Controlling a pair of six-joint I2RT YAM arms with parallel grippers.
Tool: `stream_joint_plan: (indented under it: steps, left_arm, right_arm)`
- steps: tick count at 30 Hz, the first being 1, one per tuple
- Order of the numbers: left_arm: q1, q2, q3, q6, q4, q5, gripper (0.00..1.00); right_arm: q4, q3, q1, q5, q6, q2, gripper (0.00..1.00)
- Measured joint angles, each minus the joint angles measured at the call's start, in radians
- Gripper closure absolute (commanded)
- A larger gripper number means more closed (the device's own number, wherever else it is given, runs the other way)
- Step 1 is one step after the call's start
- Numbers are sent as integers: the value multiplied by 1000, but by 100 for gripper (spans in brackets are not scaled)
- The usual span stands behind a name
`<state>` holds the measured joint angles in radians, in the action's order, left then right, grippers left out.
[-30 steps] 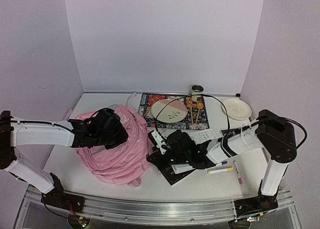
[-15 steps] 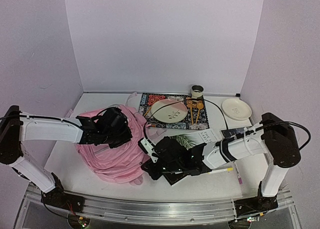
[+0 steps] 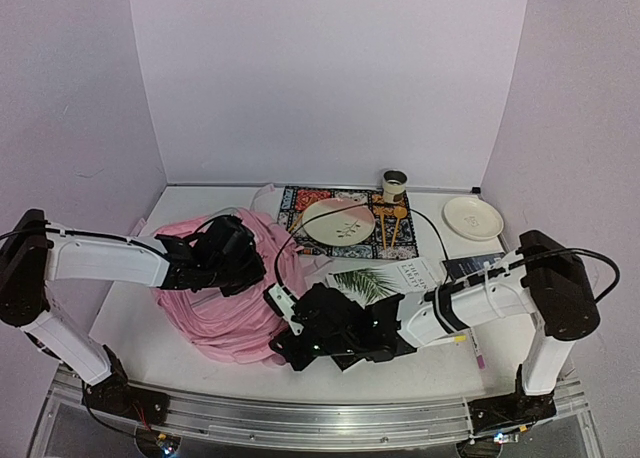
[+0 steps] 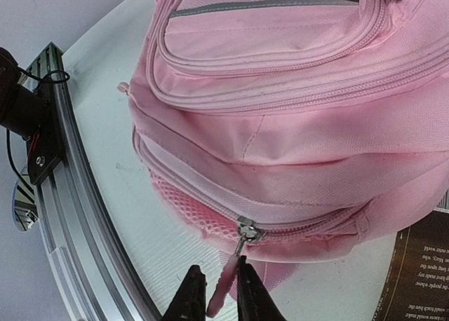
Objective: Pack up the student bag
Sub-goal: Unzip the largest pocket of the student bag, then put down the student bag at the center of the board, then hold the largest pocket of the student bag.
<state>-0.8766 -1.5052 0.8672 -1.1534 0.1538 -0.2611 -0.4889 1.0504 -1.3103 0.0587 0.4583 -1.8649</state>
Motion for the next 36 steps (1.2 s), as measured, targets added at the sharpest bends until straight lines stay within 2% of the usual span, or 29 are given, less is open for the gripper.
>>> stream_joint_plan:
  steps: [2, 4, 8, 11, 18, 29, 36]
  left_arm:
    - [2, 13, -17, 5, -16, 3, 100]
    - [4, 31, -34, 15, -29, 6, 99]
    - [10, 65, -58, 49, -39, 17, 91]
    - [13, 91, -78, 83, -40, 24, 81]
    - [14, 172, -102, 181, -22, 32, 64]
    - [10, 306, -115, 289, 41, 61, 49]
    - [-88, 348, -130, 303, 139, 59, 48]
  right_arm:
    - [-1, -8, -7, 1, 8, 6, 70]
    - [1, -17, -12, -3, 13, 14, 69]
    - [3, -20, -13, -9, 26, 25, 65]
    - [3, -30, -3, -8, 52, 45, 55]
    - [3, -33, 39, 17, 165, 68, 43]
    - [-3, -18, 112, 32, 379, 43, 32]
    - [-14, 58, 139, 0, 455, -72, 32]
